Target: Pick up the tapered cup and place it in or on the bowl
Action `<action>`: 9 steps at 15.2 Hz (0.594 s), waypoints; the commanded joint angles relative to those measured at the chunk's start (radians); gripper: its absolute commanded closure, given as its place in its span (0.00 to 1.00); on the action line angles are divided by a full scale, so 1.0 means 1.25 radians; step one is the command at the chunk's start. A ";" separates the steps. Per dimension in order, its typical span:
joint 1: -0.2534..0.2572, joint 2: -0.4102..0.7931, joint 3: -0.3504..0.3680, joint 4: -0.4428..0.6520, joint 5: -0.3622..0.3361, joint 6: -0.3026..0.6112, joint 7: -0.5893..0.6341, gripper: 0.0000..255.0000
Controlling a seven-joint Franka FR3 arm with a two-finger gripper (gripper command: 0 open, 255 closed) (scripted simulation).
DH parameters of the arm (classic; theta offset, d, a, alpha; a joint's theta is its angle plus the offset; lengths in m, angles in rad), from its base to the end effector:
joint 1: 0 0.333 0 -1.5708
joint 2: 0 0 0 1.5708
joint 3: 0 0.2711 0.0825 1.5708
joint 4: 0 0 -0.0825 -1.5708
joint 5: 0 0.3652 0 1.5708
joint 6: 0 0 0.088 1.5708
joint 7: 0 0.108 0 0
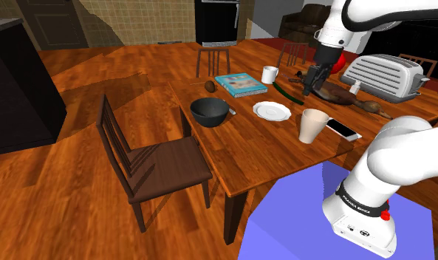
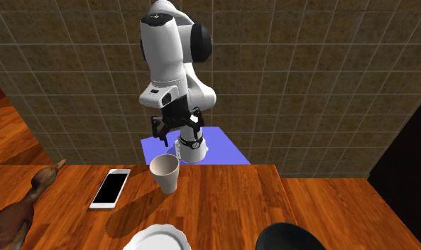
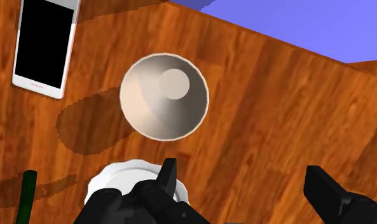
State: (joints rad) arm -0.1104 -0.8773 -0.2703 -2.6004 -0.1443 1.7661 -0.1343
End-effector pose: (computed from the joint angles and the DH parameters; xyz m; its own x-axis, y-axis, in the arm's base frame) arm 0.2882 -0.1306 0.4811 0.9910 -0.1285 0.0364 -0.1262 -0.9902 -0.0602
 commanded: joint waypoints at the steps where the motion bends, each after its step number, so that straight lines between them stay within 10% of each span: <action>1: -0.020 0.001 -0.039 -0.027 -0.022 0.027 -0.030 0.00; 9: -0.090 0.070 -0.216 -0.074 -0.110 0.138 -0.159 0.00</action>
State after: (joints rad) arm -0.2127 -0.8072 -0.5094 -2.6839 -0.2668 1.9123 -0.3103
